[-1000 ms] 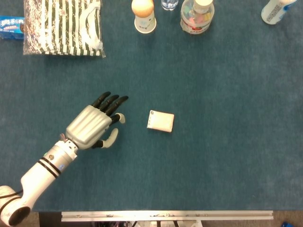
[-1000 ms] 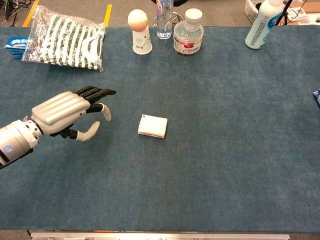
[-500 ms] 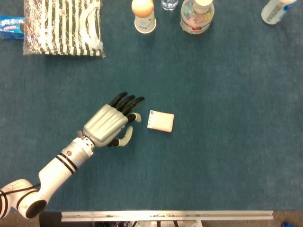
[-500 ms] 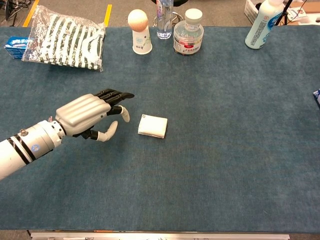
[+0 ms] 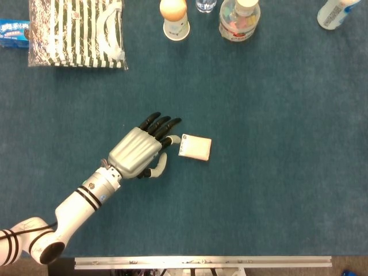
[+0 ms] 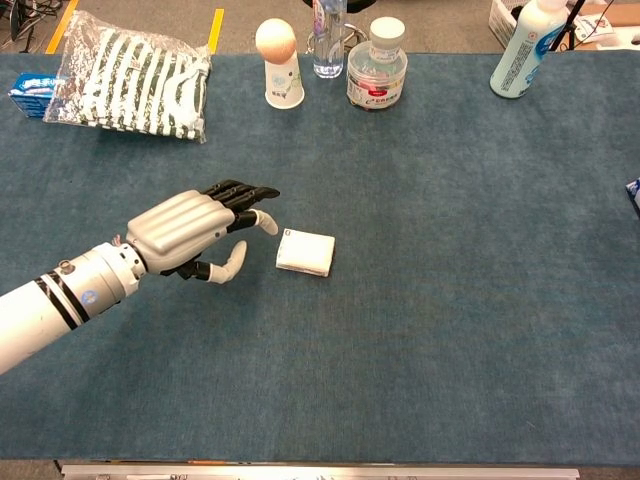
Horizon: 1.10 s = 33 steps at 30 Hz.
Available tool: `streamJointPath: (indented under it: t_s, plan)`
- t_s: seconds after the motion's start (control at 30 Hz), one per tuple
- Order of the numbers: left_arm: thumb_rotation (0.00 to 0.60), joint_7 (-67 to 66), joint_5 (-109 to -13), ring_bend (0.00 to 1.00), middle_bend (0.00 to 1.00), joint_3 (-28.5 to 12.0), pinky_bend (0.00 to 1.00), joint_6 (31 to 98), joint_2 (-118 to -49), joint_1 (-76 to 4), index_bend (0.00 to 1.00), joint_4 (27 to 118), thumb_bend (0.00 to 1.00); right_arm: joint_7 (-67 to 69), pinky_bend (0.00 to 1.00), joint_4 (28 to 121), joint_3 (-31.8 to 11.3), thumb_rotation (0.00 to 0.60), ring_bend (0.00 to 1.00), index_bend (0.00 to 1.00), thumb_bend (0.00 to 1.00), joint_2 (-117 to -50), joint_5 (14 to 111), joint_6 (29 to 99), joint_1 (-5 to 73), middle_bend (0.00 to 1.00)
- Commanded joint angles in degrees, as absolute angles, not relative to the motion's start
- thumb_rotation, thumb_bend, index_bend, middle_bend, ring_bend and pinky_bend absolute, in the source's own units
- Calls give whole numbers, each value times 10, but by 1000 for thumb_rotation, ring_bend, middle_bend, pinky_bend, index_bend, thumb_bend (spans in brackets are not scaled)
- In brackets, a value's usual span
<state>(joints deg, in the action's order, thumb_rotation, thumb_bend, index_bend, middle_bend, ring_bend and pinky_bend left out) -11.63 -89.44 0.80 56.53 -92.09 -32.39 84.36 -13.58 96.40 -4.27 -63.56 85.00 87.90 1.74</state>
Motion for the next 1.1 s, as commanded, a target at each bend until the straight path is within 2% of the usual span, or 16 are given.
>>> streamJointPath:
  t_s: [0.03,0.87,1.1]
  plan:
    - [288,-117,-893,0,0,10,0,564,-926,-326,220,840,701,-135,447,964,-43,600,415,593,224,-635,850,879,17,557]
    - [316,-124,-879,0,0,38,0,541,-969,-330,217,804,701,-130,447,965,-44,600,415,593,225,-633,849,881,18,557]
    - [321,-106,-880,0,0,33,0,549,-960,-333,217,826,701,-131,447,965,-45,600,415,592,225,-633,847,880,18,557]
